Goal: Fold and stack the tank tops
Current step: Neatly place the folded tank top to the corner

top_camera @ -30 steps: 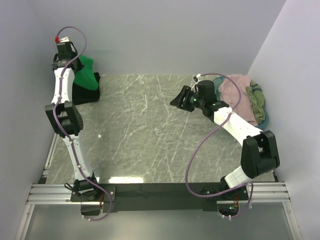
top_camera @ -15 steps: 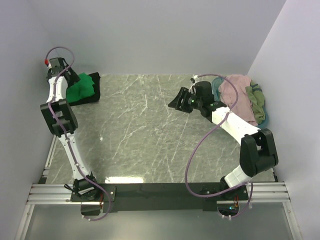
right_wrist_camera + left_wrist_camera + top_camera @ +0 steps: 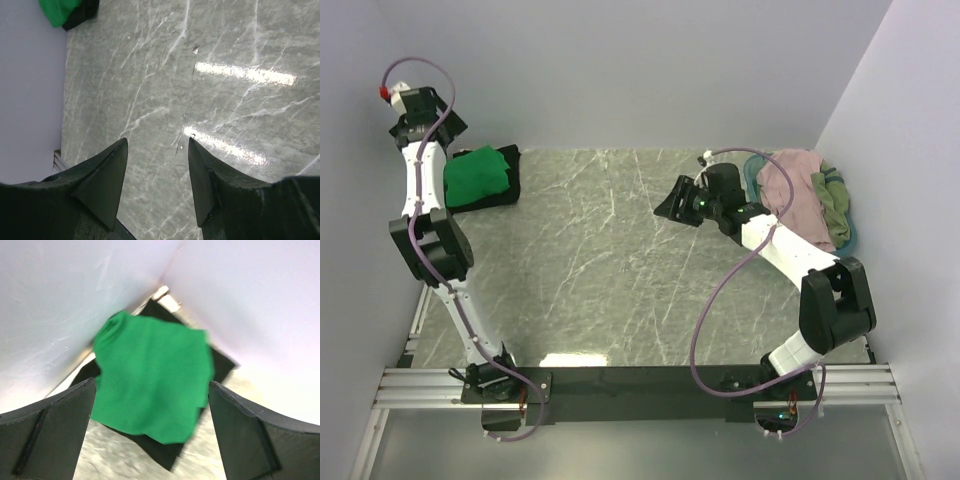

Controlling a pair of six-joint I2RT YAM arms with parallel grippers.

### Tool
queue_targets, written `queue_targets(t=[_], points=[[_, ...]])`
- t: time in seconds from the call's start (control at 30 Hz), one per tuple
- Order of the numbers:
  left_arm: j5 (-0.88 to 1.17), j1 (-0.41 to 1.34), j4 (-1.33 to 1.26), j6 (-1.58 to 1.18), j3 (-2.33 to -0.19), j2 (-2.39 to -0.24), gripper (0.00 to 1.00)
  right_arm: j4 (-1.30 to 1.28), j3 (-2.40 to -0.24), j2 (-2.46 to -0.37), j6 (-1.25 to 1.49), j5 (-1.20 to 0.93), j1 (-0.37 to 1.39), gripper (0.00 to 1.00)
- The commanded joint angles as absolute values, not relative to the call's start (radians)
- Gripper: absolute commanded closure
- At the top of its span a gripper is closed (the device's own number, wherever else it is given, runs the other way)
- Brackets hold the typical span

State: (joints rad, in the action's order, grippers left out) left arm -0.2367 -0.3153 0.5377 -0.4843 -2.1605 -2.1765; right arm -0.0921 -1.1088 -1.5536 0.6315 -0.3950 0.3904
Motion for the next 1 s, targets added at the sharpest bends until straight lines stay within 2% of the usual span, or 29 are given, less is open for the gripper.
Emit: queue_targets(t=[0.0,0.2,0.43,0.6,0.63,0.73,0.97], points=[[-0.229,-0.270,0.528,-0.518,-2.171,-2.057,0.00,-0.086,-1.138,-1.514,0.604,-0.348,0.399,0.41],[-0.235,-0.065,0.500,-0.554,-1.936,-1.844,0.00,-0.110,-1.105,-1.421,0.580,-0.249,0.396,0.41],[-0.244,0.294,0.397,-0.617,-1.405,-1.455,0.01,-0.164,-1.013,-1.185,0.572,-0.128,0.396,0.33],[-0.204,0.458,0.348,-0.656,-1.102,-1.295,0.01,-0.196,-0.898,-1.034,0.586,-0.017,0.397,0.25],[-0.183,0.497,0.325,-0.660,-1.071,-1.260,0.01,-0.204,-0.875,-0.981,0.591,0.035,0.397,0.20],[-0.169,0.549,0.318,-0.669,-0.996,-1.214,0.01,-0.206,-0.775,-0.883,0.595,0.089,0.396,0.15],[-0.140,0.611,0.304,-0.657,-0.980,-1.180,0.00,-0.235,-0.729,-0.799,0.578,0.146,0.396,0.13]])
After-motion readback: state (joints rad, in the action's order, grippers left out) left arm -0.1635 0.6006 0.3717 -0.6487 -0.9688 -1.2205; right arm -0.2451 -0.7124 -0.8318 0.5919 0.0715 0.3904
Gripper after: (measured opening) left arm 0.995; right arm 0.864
